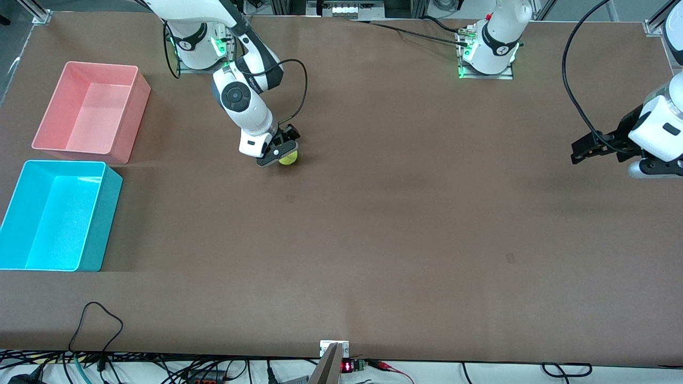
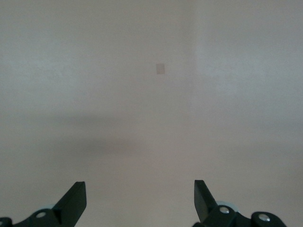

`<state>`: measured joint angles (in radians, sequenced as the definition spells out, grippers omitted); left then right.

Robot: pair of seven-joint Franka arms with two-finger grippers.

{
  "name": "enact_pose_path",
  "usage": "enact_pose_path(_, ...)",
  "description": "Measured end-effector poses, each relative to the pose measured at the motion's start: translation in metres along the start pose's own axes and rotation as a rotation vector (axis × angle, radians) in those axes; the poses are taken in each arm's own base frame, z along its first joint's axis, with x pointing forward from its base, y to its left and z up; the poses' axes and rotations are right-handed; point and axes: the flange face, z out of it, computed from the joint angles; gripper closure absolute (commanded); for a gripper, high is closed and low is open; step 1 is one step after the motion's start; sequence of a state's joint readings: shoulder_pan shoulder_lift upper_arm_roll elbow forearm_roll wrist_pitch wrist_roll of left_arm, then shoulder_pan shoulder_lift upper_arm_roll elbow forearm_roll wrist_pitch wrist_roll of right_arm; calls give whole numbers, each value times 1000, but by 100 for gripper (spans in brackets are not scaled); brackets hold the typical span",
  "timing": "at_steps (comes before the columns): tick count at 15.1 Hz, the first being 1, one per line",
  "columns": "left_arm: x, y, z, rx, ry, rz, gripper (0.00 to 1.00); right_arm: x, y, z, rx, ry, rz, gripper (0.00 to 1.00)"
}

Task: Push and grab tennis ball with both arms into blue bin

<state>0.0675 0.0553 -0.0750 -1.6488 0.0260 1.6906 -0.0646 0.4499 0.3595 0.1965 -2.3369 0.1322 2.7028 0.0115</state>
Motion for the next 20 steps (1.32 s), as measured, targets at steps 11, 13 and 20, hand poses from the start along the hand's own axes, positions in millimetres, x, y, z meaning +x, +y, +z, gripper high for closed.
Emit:
enact_pose_path(11,-3,-11,-16,-1,30,-20,0,12,-9,-6,5,41,-16,0)
enact_pose_path(13,-3,-11,-15,-1,24,-20,0,11,-9,0,5,37,-17,0)
enact_pose_path(20,-4,-5,-13,-1,13,-10,0,12,-8,7,6,35,-23,75)
